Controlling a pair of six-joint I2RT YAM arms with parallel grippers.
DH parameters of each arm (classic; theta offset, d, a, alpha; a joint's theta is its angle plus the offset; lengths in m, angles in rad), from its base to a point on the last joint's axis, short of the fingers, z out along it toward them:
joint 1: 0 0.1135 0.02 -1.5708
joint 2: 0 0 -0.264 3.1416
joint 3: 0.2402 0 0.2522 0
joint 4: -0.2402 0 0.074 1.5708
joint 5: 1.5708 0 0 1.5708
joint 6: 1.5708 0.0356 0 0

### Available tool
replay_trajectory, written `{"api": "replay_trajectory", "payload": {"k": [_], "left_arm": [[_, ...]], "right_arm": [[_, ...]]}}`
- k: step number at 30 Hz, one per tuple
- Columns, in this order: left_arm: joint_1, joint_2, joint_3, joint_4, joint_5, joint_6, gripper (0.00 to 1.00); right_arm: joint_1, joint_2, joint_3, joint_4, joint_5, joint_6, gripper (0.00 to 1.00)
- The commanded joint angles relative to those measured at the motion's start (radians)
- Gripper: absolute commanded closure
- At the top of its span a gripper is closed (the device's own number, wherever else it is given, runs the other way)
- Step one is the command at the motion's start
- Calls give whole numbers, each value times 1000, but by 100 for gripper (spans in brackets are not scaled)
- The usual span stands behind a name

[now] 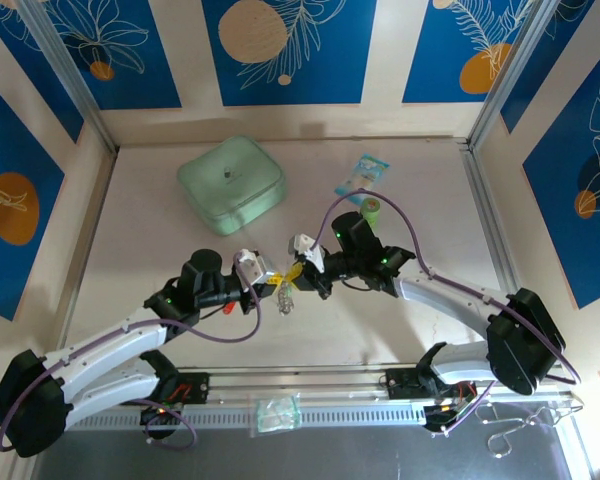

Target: Put the keys on the keyring

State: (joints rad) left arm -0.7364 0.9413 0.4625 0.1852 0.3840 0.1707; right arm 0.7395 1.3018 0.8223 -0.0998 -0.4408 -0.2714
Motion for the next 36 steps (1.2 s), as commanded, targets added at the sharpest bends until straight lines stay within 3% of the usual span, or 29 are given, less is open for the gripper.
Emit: {"api": "replay_trajectory", "payload": {"k": [1, 5, 9, 13, 15, 18, 21, 23, 28, 36], "left_arm": [[-10, 1, 26, -38, 6, 50, 96], [-9, 22, 72, -117, 39, 90, 85], [-10, 40, 111, -184, 67, 134, 83], [-11, 50, 137, -217, 98, 157, 90], [-9, 49, 143, -222, 106, 159, 100], [-10, 33, 130, -200, 108, 146, 100], [-10, 14, 102, -155, 106, 110, 100], [-10, 5, 81, -125, 103, 87, 100], [-9, 0, 41, -63, 89, 57, 100], [-10, -5, 38, -53, 76, 61, 100]], "right_arm": [[14, -2, 57, -55, -60, -62, 100], [30, 5, 107, -157, -38, -142, 100], [49, 17, 153, -238, -21, -208, 100], [69, 36, 192, -304, 12, -269, 100], [72, 45, 208, -322, 23, -276, 100], [57, 30, 192, -281, 19, -226, 96], [18, -23, 136, -208, -28, -129, 71], [1, -67, 87, -159, -44, -62, 65], [-3, -127, 3, -109, -17, 54, 61], [3, -93, -1, -113, 8, 117, 65]]}}
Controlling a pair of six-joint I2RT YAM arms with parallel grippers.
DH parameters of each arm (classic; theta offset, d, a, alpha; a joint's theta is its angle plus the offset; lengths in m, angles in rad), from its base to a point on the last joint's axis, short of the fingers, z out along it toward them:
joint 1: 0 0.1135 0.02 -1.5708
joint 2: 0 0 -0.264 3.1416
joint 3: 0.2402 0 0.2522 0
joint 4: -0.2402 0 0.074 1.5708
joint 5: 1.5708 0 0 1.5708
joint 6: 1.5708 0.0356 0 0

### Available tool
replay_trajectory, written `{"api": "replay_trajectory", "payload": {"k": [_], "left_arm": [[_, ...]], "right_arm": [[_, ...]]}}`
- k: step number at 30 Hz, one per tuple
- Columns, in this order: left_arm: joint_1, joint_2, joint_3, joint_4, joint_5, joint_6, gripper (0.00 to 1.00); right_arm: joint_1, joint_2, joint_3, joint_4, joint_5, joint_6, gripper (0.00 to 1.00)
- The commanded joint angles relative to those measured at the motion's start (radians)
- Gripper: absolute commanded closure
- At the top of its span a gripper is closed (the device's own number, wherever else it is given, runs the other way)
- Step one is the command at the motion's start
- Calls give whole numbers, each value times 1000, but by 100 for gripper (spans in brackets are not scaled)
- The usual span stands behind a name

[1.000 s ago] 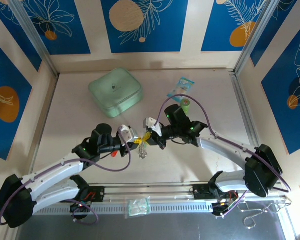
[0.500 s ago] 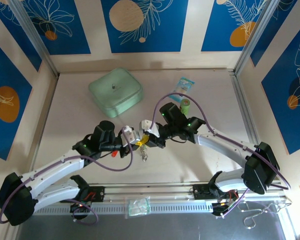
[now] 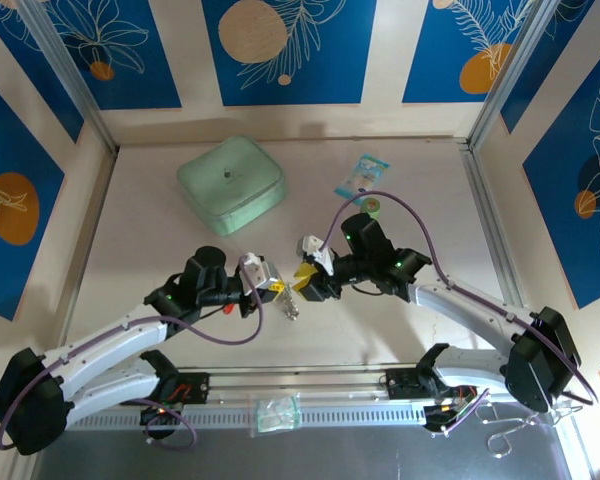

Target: Put the keys on the keyring

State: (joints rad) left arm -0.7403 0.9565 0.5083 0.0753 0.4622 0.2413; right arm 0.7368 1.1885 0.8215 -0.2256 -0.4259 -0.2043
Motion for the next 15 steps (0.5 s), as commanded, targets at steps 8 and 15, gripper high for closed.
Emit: {"api": "replay_trajectory", "payload": {"k": [8, 15], "left_arm": [[-6, -28, -10, 60, -9, -8, 100], [-6, -28, -13, 64, -10, -4, 100]], "right_arm": [[12, 68, 22, 15, -24, 62, 79], [10, 71, 25, 17, -43, 62, 94]]}}
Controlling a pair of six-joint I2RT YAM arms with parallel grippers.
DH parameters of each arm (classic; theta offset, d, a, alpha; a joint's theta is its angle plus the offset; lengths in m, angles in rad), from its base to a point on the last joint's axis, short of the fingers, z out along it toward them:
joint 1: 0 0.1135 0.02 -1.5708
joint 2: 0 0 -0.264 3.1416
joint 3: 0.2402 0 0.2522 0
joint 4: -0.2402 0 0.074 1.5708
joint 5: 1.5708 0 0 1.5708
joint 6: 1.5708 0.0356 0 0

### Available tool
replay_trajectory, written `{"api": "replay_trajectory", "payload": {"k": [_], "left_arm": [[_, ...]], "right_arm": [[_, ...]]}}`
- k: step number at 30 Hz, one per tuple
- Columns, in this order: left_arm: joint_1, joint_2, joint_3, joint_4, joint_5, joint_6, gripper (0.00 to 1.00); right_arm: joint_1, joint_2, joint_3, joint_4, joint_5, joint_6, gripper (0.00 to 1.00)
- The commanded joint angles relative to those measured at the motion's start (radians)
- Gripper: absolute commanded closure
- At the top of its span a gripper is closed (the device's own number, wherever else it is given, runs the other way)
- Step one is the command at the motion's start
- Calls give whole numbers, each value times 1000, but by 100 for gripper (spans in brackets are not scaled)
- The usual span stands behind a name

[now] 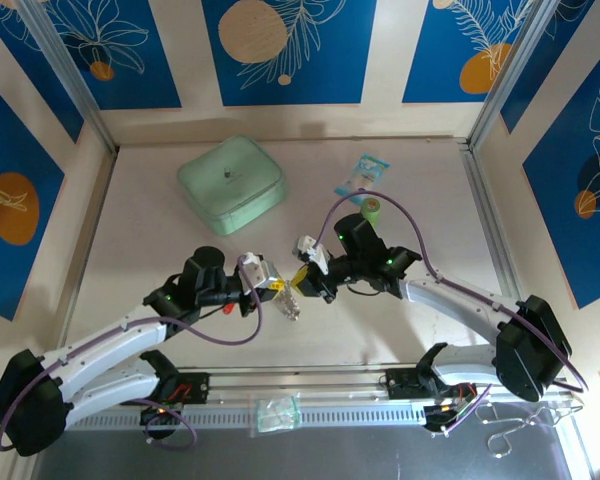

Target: Put the keys on the keyring

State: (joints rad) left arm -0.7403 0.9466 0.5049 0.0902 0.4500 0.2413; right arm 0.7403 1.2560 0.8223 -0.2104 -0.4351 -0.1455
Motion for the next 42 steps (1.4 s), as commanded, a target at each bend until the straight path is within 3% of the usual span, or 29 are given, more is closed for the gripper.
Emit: {"api": "replay_trajectory", "payload": {"k": [1, 5, 14, 19, 21, 24, 34, 42], "left_arm": [[-7, -19, -10, 49, 2, -4, 100], [-7, -23, -14, 60, -1, -2, 100], [-5, -39, -42, 156, 28, 42, 100], [-7, -30, -37, 151, 31, 52, 100], [-8, -26, -42, 156, 35, 45, 100], [-8, -21, -59, 203, 44, 7, 100], [-8, -5, -116, 338, 75, -95, 100], [-8, 12, -147, 407, 115, -99, 100]], "right_arm": [[6, 3, 23, -1, -35, 4, 95], [2, 5, 23, -9, -39, 4, 100], [-9, 74, 21, -52, -68, -11, 100], [-7, 35, 5, -18, -70, -6, 100], [-7, -4, -22, 31, -59, -5, 76], [-5, -53, -67, 104, -40, -25, 67], [11, -98, -136, 252, 33, -69, 67], [13, -90, -148, 267, -37, -97, 74]]}}
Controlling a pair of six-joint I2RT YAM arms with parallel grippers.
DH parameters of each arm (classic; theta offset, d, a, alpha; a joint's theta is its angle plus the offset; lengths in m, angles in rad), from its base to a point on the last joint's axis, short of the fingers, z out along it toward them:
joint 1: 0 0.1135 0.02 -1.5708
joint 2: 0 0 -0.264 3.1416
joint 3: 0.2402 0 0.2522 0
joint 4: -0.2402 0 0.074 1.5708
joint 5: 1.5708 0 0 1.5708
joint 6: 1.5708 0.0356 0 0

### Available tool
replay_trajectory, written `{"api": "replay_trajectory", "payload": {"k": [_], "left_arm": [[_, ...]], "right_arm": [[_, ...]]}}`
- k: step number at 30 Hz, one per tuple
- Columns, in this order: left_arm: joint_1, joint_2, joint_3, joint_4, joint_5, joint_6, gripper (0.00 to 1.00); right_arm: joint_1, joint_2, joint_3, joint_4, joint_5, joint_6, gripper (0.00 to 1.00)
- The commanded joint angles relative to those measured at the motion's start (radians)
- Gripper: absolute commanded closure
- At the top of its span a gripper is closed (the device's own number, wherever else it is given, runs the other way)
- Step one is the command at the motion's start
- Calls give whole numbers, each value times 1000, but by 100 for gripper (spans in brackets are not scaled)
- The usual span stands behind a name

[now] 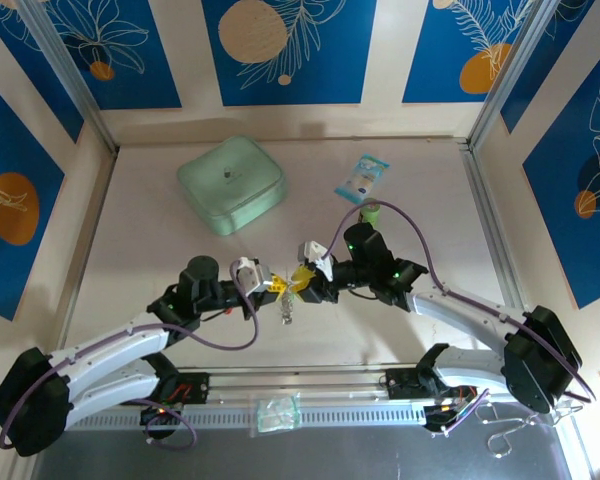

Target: Put the keys on the keyring

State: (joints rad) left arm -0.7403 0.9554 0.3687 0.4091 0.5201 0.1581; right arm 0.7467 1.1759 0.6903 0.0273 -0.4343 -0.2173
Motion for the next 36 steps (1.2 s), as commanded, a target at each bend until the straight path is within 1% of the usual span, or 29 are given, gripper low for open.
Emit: {"api": "replay_trajectory", "payload": {"k": [1, 11, 15, 17, 20, 24, 26, 31, 32, 34, 35, 36], "left_arm": [[-8, 6, -11, 93, 49, -14, 100], [-8, -6, -19, 105, 49, -19, 100], [-8, -14, -8, 63, 10, -9, 100], [-8, -21, 6, 20, -15, 1, 77], [-8, -18, 54, -105, -37, 44, 75], [-8, 13, 143, -275, -30, 92, 80], [-8, 20, 159, -297, -25, 103, 81], [-8, 36, 172, -289, -4, 113, 82], [-8, 42, 176, -289, 6, 112, 86], [-7, 47, 179, -293, 24, 113, 96], [-8, 49, 181, -293, 26, 113, 100], [-8, 46, 180, -293, 27, 113, 100]], "right_arm": [[8, -11, -18, 39, -43, -28, 76], [16, -12, -4, 17, -55, -63, 100], [16, -18, 26, -55, -36, -113, 100], [20, -19, 53, -120, -18, -153, 100], [31, -16, 98, -219, 20, -212, 100], [53, 3, 162, -325, 67, -274, 100], [60, 13, 180, -345, 79, -286, 100], [78, 38, 211, -354, 88, -301, 100], [81, 42, 215, -352, 89, -302, 100], [82, 44, 218, -346, 86, -296, 100], [81, 44, 214, -338, 92, -286, 100], [79, 38, 206, -323, 99, -268, 100]]}}
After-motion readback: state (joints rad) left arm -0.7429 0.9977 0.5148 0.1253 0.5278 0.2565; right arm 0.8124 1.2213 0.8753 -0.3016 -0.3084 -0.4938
